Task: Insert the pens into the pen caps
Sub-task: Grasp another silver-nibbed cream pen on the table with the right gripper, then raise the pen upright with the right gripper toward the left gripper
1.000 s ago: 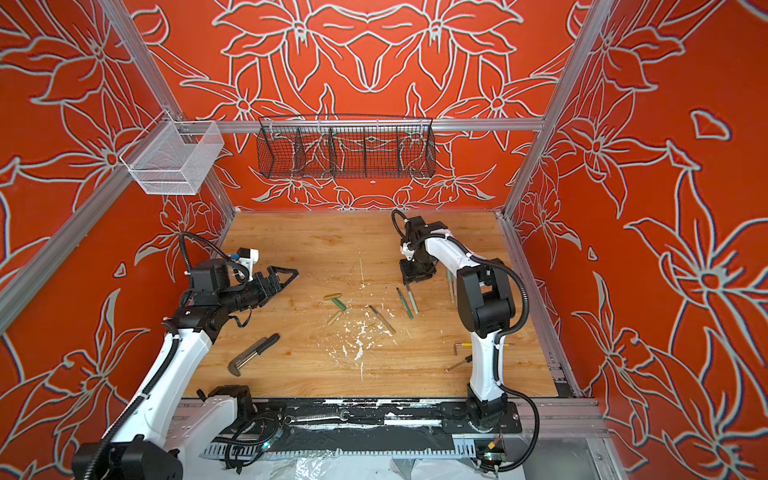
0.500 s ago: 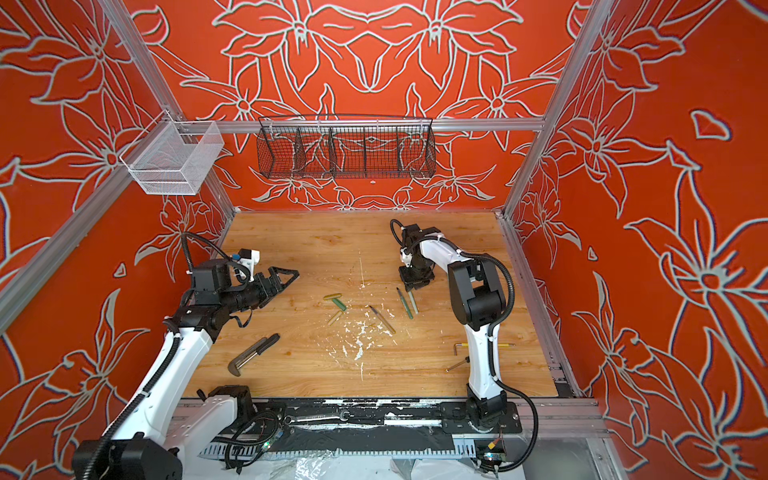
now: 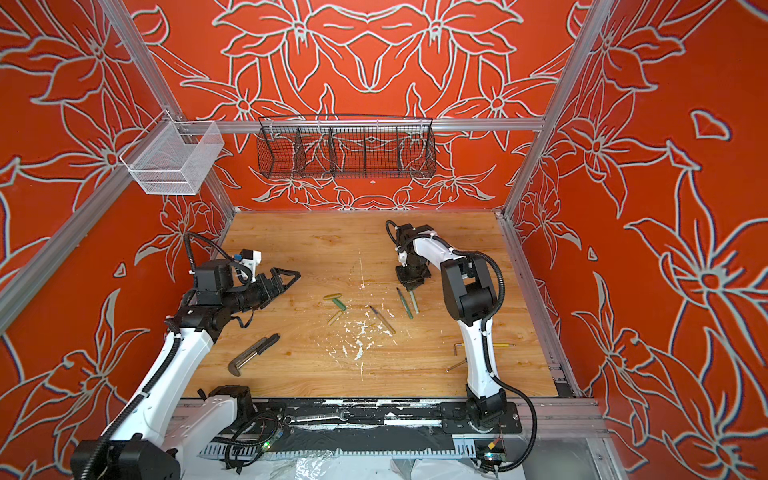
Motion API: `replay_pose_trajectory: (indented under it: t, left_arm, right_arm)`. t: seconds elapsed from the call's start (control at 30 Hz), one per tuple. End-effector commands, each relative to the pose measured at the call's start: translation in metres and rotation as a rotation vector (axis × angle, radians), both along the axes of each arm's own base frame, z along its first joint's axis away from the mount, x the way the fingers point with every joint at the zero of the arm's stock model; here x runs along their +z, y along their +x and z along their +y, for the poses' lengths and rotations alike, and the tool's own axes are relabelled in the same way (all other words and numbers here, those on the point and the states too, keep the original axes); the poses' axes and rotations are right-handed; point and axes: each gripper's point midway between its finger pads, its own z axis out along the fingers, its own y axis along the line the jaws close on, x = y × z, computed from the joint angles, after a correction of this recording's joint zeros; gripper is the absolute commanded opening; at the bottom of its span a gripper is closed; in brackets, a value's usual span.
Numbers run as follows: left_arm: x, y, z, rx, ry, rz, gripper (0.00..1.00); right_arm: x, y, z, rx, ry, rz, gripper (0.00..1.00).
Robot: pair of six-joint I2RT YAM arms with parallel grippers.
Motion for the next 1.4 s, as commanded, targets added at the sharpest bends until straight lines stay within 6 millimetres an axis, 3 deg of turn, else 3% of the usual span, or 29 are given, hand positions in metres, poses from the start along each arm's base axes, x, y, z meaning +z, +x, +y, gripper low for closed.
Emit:
replay_pose_trajectory:
  t: [0.0, 0.2, 0.3, 0.43, 0.7, 0.87, 0.97, 1.1, 1.2, 1.37]
  left_arm:
    - [-0.004, -0.001, -0.007, -0.021, 0.038, -0.002, 0.97]
    - [-0.019, -0.008, -0.034, -0.093, 0.079, -0.002, 0.97]
    - [-0.023, -0.008, -0.049, -0.138, 0.094, -0.018, 0.97]
    - [-0.027, -0.003, -0.071, -0.198, 0.105, -0.05, 0.97]
    - [-0.014, 0.016, -0.118, -0.339, 0.08, -0.137, 1.0]
    - [0.006, 0.025, -0.143, -0.406, 0.018, -0.239, 0.94]
    - [0.021, 0.028, -0.153, -0.425, -0.024, -0.322, 0.88]
    - [0.027, 0.031, -0.162, -0.451, -0.059, -0.349, 0.66]
    - [0.028, 0.035, -0.163, -0.433, -0.058, -0.36, 0.51]
    - [0.031, 0.042, -0.163, -0.417, -0.05, -0.372, 0.36]
  right_arm:
    - [-0.014, -0.01, 0.001, -0.007, -0.045, 0.059, 0.14]
    - [0.011, -0.006, 0.017, -0.019, 0.054, 0.016, 0.07]
    - [0.04, 0.005, 0.042, 0.002, 0.216, -0.084, 0.06]
    - [0.086, 0.004, 0.078, 0.063, 0.466, -0.173, 0.05]
    - [0.155, -0.021, 0.133, 0.229, 0.779, -0.252, 0.04]
    - [0.199, -0.033, 0.158, 0.274, 0.967, -0.299, 0.04]
    - [0.22, -0.036, 0.168, 0.289, 1.053, -0.339, 0.04]
    - [0.244, -0.035, 0.175, 0.293, 1.177, -0.383, 0.04]
    - [0.257, -0.036, 0.18, 0.29, 1.255, -0.39, 0.04]
    - [0.268, -0.035, 0.183, 0.281, 1.325, -0.398, 0.04]
